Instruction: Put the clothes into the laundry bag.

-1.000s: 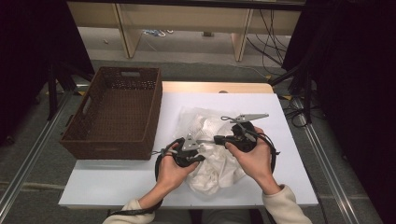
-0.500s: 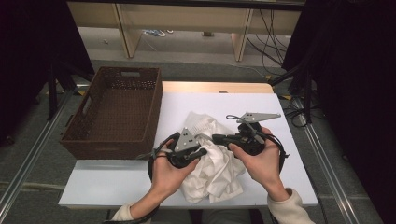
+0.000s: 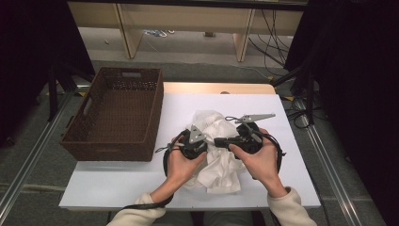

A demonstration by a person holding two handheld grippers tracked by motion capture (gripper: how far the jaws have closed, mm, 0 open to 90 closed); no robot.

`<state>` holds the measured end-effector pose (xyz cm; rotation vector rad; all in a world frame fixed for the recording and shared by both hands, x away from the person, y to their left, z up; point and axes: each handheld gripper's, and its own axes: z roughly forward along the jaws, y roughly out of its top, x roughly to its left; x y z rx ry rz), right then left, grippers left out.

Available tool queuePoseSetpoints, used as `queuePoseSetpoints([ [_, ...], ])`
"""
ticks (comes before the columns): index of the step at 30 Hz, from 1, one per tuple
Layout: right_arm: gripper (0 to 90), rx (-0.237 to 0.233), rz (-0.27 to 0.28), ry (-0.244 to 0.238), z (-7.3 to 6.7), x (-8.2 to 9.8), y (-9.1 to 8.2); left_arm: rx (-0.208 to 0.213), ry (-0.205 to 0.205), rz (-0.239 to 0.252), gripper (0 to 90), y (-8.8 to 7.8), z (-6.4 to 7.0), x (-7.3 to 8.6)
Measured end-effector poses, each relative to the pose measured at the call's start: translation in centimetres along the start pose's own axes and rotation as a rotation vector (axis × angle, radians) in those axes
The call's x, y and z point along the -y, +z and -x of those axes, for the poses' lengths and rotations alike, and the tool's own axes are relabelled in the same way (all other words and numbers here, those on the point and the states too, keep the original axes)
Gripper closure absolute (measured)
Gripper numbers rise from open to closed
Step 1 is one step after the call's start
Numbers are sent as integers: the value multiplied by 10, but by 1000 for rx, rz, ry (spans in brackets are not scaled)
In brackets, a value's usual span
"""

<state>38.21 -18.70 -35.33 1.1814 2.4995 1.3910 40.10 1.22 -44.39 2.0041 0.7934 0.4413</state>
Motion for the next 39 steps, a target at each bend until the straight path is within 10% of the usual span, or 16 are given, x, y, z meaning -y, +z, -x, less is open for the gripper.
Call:
queuePoseSetpoints([
  [7,900,32,17,20,5,0,-2,72,-1,-25,300,-43,-7,19],
  [12,900,42,14,18,5,-1,-4,106,18,-76,229,-59,2,35],
  [18,900,43,6,17,4,-1,-2,162,82,-177,216,-33,21,52],
  [26,900,37,-10,40,6,1,0,94,213,-227,479,-11,34,50],
  [31,900,26,-14,15,5,1,3,102,174,-185,776,-16,29,47],
  [39,900,-10,10,39,3,-1,-1,138,48,39,804,-56,37,11],
])
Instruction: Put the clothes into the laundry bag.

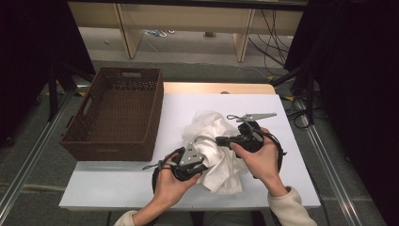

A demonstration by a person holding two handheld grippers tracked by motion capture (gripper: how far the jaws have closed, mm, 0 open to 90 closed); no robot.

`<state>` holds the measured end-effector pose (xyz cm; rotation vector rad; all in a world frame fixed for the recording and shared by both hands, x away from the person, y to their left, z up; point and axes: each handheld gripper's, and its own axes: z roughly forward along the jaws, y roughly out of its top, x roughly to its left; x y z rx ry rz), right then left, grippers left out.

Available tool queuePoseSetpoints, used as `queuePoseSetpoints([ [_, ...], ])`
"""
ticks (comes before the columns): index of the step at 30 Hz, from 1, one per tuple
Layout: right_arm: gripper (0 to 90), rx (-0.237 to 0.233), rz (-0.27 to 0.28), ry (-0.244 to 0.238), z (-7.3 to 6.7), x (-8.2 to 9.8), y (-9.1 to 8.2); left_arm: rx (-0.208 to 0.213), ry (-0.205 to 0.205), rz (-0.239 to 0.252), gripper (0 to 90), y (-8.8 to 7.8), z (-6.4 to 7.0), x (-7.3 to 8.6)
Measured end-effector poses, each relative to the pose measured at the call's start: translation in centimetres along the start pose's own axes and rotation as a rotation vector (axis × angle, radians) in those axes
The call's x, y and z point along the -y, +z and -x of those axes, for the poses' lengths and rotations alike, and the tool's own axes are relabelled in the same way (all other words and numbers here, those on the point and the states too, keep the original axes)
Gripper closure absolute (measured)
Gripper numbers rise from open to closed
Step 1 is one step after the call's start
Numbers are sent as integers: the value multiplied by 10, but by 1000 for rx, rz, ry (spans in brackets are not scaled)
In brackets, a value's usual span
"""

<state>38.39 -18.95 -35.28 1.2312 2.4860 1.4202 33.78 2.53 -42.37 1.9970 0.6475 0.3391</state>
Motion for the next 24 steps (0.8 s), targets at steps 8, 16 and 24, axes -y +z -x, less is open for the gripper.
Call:
queuePoseSetpoints([
  [8,900,-79,45,-37,-19,-5,-25,-28,78,-10,799,-22,13,-36],
  [16,900,-33,-11,-1,-1,0,-5,-52,1,-98,791,42,-34,-11],
  [24,900,-40,-3,4,3,0,-4,-68,55,-43,796,24,-16,-22],
])
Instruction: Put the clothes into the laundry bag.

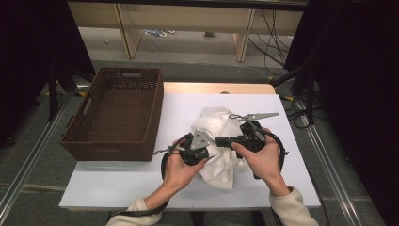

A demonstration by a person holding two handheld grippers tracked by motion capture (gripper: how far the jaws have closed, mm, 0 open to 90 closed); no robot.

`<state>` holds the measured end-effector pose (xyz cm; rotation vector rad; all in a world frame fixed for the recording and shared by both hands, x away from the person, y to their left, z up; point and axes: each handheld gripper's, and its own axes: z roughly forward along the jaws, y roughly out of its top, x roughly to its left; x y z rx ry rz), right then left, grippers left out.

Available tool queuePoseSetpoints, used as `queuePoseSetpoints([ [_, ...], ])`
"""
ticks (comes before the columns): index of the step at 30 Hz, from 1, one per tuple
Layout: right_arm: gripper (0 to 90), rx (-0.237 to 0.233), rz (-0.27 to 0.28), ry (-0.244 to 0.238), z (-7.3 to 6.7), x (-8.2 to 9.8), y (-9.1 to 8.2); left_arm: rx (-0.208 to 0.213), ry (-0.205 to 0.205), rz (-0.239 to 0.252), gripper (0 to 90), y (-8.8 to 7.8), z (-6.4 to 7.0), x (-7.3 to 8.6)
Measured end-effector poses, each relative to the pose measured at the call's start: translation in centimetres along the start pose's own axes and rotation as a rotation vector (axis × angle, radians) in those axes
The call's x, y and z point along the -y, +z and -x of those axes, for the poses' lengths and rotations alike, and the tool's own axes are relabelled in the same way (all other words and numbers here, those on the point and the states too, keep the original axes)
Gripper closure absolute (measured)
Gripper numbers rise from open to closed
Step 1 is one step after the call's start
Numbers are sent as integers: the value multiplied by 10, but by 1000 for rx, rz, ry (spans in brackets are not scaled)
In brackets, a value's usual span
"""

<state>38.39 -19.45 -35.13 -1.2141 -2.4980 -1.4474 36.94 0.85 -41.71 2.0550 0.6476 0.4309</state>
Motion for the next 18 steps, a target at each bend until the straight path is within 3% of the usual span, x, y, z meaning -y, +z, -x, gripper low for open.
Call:
queuePoseSetpoints([
  [3,900,-13,15,-19,-8,-2,-5,8,30,10,797,-22,12,-7],
  [4,900,-29,14,-7,-13,-2,-7,11,21,23,797,-30,16,-10],
  [5,900,-38,28,-27,-15,-3,-10,9,64,30,797,-36,17,-13],
  [6,900,-43,35,-47,-19,-4,-13,18,60,37,797,-44,20,-16],
  [8,900,-59,49,-50,-26,-5,-19,29,51,42,795,-48,20,-20],
  [9,900,-61,54,-49,-27,-6,-20,36,63,22,792,-47,17,-21],
  [11,900,-62,45,-43,-23,-6,-20,63,52,-28,784,-32,7,-21],
  [13,900,-49,31,-23,-15,-4,-16,72,11,-70,778,-7,-7,-14],
  [14,900,-39,21,4,-10,-4,-13,62,-22,-74,777,10,-14,-7],
  [15,900,-26,21,3,-1,-3,-8,58,-29,-72,772,21,-18,-3],
  [16,900,-14,8,34,2,-1,-6,61,-35,-60,769,30,-22,0],
  [17,900,6,2,13,7,-1,-3,59,-61,-49,765,35,-24,2],
  [18,900,6,-4,38,9,0,-1,48,-58,-50,758,37,-24,2],
])
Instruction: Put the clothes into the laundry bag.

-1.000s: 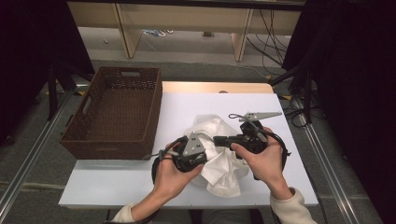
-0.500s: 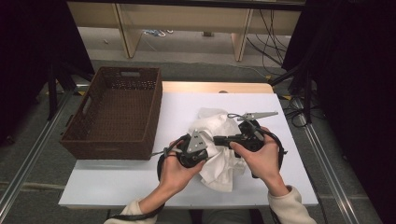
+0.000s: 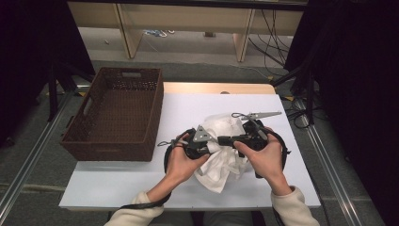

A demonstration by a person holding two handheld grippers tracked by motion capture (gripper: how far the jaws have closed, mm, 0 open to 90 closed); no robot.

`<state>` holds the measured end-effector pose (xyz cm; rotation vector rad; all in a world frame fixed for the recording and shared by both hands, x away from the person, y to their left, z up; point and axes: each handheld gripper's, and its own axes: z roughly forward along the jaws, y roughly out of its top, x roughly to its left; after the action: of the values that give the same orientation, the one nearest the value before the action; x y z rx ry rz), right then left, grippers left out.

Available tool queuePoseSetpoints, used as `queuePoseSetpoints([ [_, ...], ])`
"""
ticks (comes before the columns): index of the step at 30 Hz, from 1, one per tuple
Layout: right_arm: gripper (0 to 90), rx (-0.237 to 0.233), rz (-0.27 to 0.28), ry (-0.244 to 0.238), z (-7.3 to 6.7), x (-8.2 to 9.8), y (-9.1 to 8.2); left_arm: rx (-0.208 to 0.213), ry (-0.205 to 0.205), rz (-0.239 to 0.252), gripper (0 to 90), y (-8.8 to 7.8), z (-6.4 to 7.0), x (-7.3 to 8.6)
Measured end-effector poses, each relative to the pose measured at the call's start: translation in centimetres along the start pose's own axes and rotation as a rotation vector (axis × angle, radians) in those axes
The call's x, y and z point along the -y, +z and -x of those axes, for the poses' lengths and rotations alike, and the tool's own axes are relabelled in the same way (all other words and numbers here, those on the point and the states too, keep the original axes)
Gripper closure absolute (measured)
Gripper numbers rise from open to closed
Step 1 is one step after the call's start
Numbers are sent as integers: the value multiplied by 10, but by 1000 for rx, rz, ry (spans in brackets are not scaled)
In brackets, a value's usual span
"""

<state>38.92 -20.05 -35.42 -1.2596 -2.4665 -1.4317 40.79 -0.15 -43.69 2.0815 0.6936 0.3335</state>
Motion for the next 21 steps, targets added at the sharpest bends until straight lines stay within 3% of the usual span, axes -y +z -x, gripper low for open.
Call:
queuePoseSetpoints([
  [4,900,26,-10,7,3,1,2,-17,63,-11,683,-2,1,-1],
  [6,900,13,-7,7,3,1,2,8,53,-17,583,-8,-3,4],
  [8,900,37,2,-12,2,0,-2,23,37,-20,448,-14,-5,9],
  [11,900,44,14,-16,0,-1,-6,20,60,-53,348,-33,-5,19],
  [14,900,63,10,-35,0,-1,-7,36,85,-46,293,-53,-2,21],
  [15,900,43,9,-28,0,-1,-5,33,82,-44,283,-58,-1,21],
  [16,900,45,1,-25,0,-1,-5,24,106,-46,275,-66,-1,20],
  [21,900,47,-4,-37,0,-1,-3,22,119,-75,234,-81,-6,24],
])
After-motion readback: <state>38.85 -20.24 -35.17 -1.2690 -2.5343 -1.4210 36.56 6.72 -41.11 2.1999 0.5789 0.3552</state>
